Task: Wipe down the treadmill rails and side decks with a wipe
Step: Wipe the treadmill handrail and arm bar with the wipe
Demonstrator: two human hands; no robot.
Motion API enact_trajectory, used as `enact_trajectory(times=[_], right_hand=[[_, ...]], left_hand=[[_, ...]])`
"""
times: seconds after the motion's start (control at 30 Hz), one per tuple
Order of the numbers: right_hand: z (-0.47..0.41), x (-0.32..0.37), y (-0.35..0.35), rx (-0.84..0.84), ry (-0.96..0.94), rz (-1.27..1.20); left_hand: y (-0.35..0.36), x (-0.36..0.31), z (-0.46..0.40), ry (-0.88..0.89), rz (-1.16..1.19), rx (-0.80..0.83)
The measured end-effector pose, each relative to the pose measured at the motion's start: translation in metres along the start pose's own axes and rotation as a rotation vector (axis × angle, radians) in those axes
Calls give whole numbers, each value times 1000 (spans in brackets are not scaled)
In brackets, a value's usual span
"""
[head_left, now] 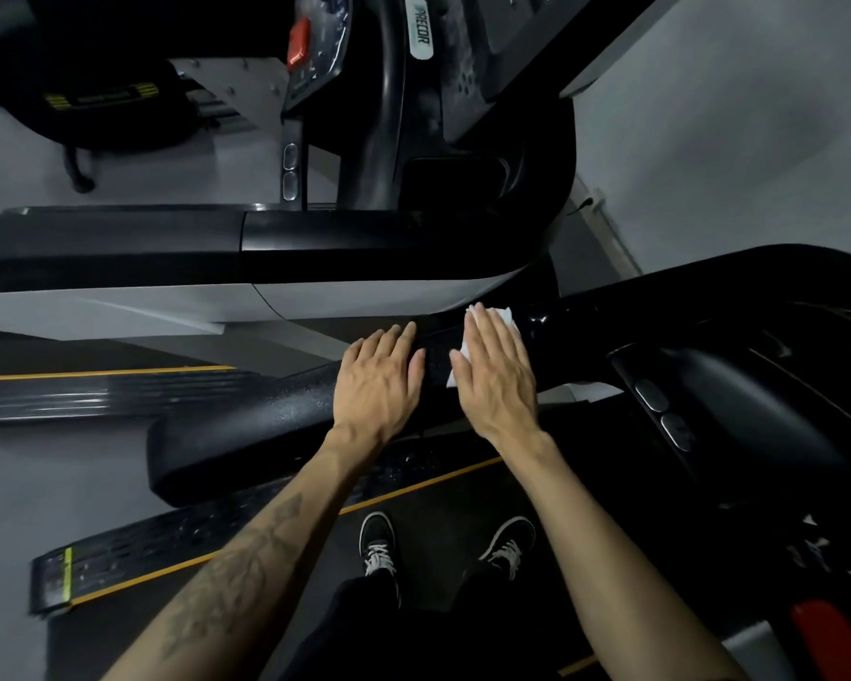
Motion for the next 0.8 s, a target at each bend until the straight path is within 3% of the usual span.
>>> enact_trajectory(times=[0.1,0.23,0.3,0.5,0.57,0.73,0.8], right_hand=[[2,13,5,-20,33,-19],[35,-6,-1,14,-278,-36],[37,-24,-8,-10,-323,-36],[-1,-13,-3,-10,25,-18],[-4,1,2,2,56,-25],[24,-23,-6,24,-287,5],[27,-44,-12,5,-318,-24]], left_hand=[[0,0,1,-4,-14,5],[0,-1,0,-6,-16,-7],[0,-1,-1,-10,-25,-10],[0,-4,0,-27,-52,0],[0,-6,0,-44,-51,-6],[0,-10,1,-91,-25,-44],[1,-10,1,-93,-27,-49]])
Point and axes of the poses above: each hand's wrist, its own z-axis away from the middle knuckle, its own y-axis out of the palm, x = y × z, the point moved 3 cm from there along -z, towards the middle knuckle, and after that the axes turned 2 degrees about x, right-handed, at the moved point
